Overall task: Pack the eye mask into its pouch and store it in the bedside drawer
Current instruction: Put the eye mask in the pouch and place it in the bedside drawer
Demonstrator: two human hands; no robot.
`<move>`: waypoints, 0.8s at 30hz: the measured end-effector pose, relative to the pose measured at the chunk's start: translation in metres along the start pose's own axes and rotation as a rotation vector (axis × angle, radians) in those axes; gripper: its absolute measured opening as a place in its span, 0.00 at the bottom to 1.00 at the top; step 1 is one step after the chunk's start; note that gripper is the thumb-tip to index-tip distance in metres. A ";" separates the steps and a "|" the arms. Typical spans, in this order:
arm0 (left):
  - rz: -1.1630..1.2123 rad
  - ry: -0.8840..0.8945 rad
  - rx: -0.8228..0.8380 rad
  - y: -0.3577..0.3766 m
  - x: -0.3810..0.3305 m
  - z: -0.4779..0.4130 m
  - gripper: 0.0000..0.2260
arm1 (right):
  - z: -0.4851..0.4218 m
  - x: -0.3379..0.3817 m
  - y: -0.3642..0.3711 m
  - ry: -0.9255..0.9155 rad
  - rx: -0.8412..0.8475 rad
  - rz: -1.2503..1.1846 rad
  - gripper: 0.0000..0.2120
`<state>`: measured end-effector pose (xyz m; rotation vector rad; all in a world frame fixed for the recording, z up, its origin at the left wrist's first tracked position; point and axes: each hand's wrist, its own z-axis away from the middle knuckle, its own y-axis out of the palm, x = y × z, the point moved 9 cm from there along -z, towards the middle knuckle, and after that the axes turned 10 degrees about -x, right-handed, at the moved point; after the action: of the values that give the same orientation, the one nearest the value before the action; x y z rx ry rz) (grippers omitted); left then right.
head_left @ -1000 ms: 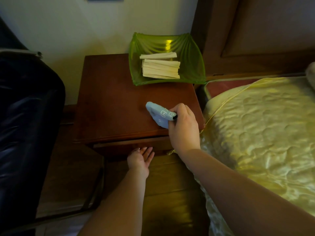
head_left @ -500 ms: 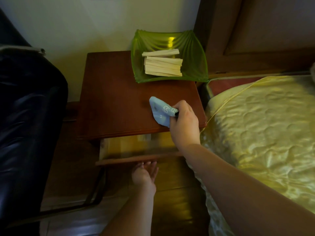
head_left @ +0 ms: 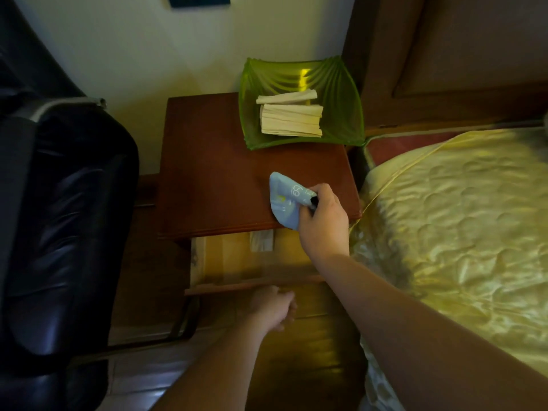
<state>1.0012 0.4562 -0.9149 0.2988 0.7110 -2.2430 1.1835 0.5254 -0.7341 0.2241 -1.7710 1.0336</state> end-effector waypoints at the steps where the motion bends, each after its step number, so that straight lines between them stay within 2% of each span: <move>1: -0.094 0.146 0.012 -0.003 -0.015 0.005 0.15 | 0.004 -0.004 -0.002 0.032 0.000 -0.006 0.05; 4: -0.284 0.422 0.011 -0.020 -0.044 0.027 0.20 | 0.016 -0.021 -0.011 0.187 -0.016 -0.032 0.05; 7: -0.556 0.640 -0.307 -0.058 -0.064 0.038 0.14 | 0.035 -0.038 -0.025 0.325 -0.083 -0.035 0.07; 8: -0.590 0.679 -0.390 -0.068 -0.069 0.041 0.12 | 0.044 -0.046 -0.029 0.376 -0.102 -0.023 0.06; 9: -0.622 0.695 -0.427 -0.074 -0.071 0.041 0.14 | 0.054 -0.055 -0.032 0.439 -0.109 -0.007 0.06; 11: -0.745 0.665 -0.389 -0.075 -0.068 0.033 0.23 | 0.077 -0.075 -0.032 0.598 -0.079 0.006 0.05; 13: -0.851 0.628 -0.333 -0.074 -0.068 0.025 0.24 | 0.096 -0.092 -0.022 0.769 0.007 -0.041 0.02; 15: -0.768 0.614 -0.280 -0.072 -0.074 0.020 0.19 | 0.107 -0.101 -0.010 0.873 0.092 -0.060 0.04; 17: -0.436 0.486 -0.219 -0.074 -0.076 0.015 0.17 | 0.111 -0.105 0.001 0.908 0.147 -0.081 0.06; 19: -0.103 0.319 -0.131 -0.069 -0.074 0.010 0.22 | 0.114 -0.107 0.015 0.957 0.203 -0.166 0.11; 21: -0.012 0.260 -0.066 -0.062 -0.075 0.007 0.23 | 0.115 -0.108 0.025 0.976 0.249 -0.213 0.15; 24: 0.033 0.248 -0.070 -0.062 -0.079 -0.001 0.17 | 0.111 -0.113 0.032 0.974 0.237 -0.231 0.18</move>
<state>1.0111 0.5389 -0.8579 0.5567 0.9051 -2.1656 1.1411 0.4298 -0.8573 0.0436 -0.7287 0.9436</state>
